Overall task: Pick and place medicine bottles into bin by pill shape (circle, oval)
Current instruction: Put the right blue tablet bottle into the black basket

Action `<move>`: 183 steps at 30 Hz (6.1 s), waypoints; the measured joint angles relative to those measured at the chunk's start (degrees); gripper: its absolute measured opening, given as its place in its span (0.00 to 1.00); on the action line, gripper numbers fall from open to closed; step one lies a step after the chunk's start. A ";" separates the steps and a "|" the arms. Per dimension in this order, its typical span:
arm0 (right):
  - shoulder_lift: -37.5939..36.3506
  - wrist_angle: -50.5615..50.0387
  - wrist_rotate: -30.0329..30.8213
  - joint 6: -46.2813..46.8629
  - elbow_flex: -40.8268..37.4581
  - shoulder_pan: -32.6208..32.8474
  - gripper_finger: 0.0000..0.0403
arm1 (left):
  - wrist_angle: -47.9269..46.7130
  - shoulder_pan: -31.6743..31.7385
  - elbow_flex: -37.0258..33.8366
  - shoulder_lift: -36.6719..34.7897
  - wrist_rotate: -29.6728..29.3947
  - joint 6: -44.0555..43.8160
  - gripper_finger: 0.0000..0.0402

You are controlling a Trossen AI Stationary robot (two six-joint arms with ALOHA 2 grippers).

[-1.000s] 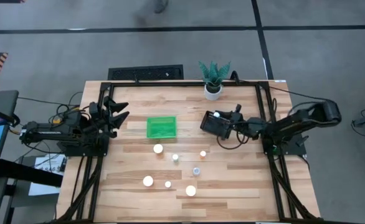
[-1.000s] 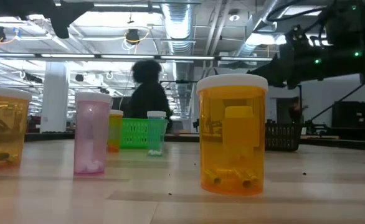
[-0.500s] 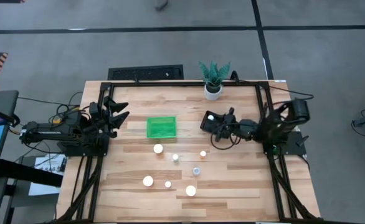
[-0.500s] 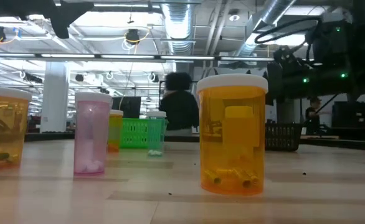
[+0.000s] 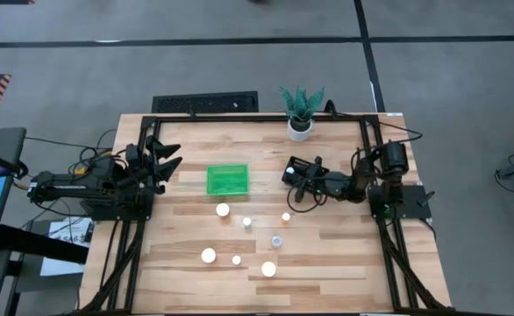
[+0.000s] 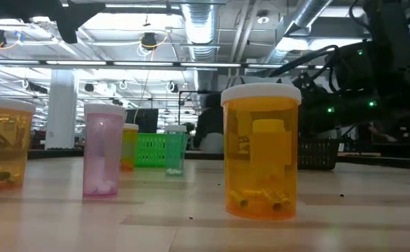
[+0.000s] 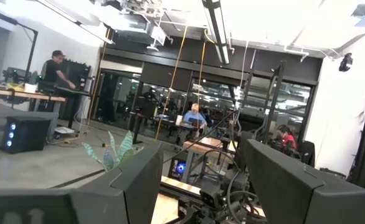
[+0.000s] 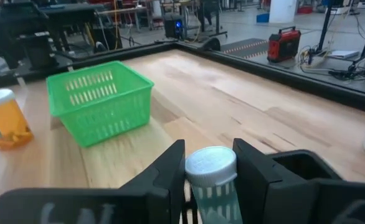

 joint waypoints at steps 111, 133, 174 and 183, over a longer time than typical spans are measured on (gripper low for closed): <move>-28.86 -114.19 -28.03 -8.86 25.27 -11.63 0.24 | -0.52 0.05 0.00 0.00 -1.90 1.49 0.55; -30.75 -167.36 -17.24 1.33 56.93 7.94 0.29 | -0.46 0.05 0.00 0.00 -2.22 1.36 0.55; 7.30 -179.58 -10.19 -19.78 62.63 33.88 0.29 | -1.79 0.05 0.00 0.00 -2.98 1.21 0.55; 1.13 -179.74 -2.04 -27.50 59.05 33.51 0.29 | -1.78 0.05 0.00 0.00 -3.02 1.48 0.55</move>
